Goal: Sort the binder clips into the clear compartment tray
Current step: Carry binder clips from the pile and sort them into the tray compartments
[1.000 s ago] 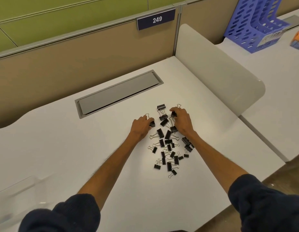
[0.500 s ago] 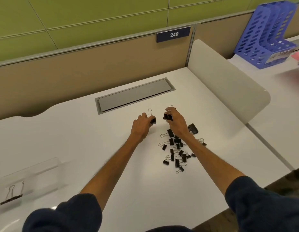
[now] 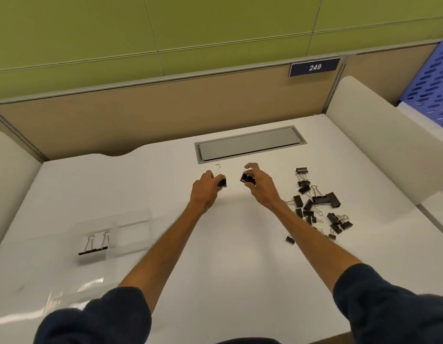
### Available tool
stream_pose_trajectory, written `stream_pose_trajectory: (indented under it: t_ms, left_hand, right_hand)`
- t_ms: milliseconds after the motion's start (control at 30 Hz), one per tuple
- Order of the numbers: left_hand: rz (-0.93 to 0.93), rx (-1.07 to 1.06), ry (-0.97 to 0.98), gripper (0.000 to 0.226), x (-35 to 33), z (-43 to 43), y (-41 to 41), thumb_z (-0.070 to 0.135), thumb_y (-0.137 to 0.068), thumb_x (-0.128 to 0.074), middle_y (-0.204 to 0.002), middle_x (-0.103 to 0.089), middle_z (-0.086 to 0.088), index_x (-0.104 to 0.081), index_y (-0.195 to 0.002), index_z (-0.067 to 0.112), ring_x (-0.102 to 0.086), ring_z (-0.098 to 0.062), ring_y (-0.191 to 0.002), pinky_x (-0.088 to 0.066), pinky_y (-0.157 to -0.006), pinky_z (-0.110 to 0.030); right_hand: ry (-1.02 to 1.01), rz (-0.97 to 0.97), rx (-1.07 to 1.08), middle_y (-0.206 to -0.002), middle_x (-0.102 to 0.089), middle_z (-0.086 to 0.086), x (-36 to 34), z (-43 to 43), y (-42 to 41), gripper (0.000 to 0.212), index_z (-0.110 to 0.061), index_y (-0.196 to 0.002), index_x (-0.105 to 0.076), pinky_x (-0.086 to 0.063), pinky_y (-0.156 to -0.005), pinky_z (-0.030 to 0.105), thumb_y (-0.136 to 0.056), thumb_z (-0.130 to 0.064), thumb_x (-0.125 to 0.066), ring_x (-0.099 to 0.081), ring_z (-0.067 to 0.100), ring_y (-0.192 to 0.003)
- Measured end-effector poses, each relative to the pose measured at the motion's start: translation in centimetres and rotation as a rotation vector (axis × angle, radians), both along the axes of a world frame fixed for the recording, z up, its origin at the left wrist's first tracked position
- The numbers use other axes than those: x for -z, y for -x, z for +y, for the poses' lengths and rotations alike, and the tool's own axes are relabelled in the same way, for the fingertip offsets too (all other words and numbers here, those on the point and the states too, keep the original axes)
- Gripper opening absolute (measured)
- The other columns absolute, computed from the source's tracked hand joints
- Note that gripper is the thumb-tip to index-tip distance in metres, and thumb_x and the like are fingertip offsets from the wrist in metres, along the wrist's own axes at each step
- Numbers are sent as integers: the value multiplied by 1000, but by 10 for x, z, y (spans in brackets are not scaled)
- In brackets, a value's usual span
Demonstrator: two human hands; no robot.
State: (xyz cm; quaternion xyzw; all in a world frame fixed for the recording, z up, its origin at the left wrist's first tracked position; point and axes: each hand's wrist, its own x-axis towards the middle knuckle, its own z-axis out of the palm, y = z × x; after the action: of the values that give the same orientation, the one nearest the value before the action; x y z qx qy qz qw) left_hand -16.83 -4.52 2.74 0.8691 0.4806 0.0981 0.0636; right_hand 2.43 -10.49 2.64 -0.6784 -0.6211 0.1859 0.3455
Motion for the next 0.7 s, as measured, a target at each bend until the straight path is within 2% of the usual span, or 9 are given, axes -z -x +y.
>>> stream_pose_trajectory:
  t_ms: [333, 500, 700]
  left_hand:
    - [27, -119, -17, 29, -8, -4, 123, 17, -96, -54, -102, -52, -8, -54, -123, 25, -49, -24, -81, -36, -64, -31]
    - [48, -232, -42, 29, -5, -9, 192, 12, -96, -51, -100, -50, -6, -56, -120, 26, -36, -19, -77, -31, -67, -31]
    - [127, -318, -65, 31, 1, -19, 278, 10, -96, -49, -102, -50, -3, -55, -120, 29, -48, -22, -94, -26, -76, -33]
  right_hand:
    - [4, -47, -150, -117, -67, 6, 2, 28, 121, 39, -21, -120, -46, -53, -86, 40, -88, -5, -62, -65, 25, -99]
    - [9, -43, -250, -111, -68, 3, 5, 40, 185, 38, -24, -116, -48, -53, -84, 37, -87, -4, -62, -66, 22, -95]
    - [14, -8, -352, -115, -67, 6, 9, 50, 266, 38, -20, -118, -49, -50, -85, 27, -87, -2, -62, -66, 21, -97]
